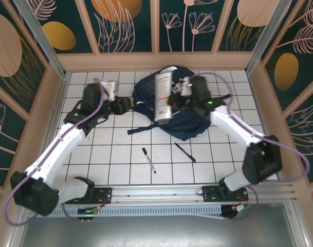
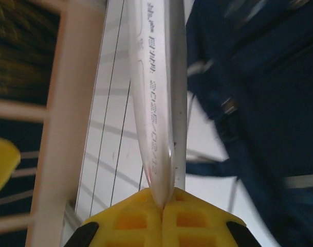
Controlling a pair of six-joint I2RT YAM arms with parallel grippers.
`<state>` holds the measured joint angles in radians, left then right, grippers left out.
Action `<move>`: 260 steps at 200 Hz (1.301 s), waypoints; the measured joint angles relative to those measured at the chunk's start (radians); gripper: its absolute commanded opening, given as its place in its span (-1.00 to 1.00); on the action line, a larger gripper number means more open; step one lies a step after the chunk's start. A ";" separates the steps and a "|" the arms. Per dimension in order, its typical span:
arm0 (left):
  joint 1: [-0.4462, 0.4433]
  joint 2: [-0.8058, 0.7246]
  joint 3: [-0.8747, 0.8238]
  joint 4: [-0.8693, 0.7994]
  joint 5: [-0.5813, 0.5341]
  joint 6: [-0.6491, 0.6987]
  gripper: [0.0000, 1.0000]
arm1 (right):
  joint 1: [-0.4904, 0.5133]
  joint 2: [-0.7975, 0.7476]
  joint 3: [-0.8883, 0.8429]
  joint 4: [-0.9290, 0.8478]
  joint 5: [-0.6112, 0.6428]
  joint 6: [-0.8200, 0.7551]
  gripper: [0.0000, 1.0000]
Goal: Pack the student bag
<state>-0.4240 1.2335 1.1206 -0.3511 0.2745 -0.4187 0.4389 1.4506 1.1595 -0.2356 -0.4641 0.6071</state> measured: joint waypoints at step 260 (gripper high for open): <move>-0.494 1.252 1.149 -0.298 -0.502 0.395 -0.19 | -0.753 -0.453 -0.431 -0.121 -0.070 -0.059 -1.00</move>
<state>-0.9176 2.4859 2.2696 -0.6491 -0.2279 -0.0238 -0.3145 0.9974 0.7280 -0.3569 -0.5343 0.5484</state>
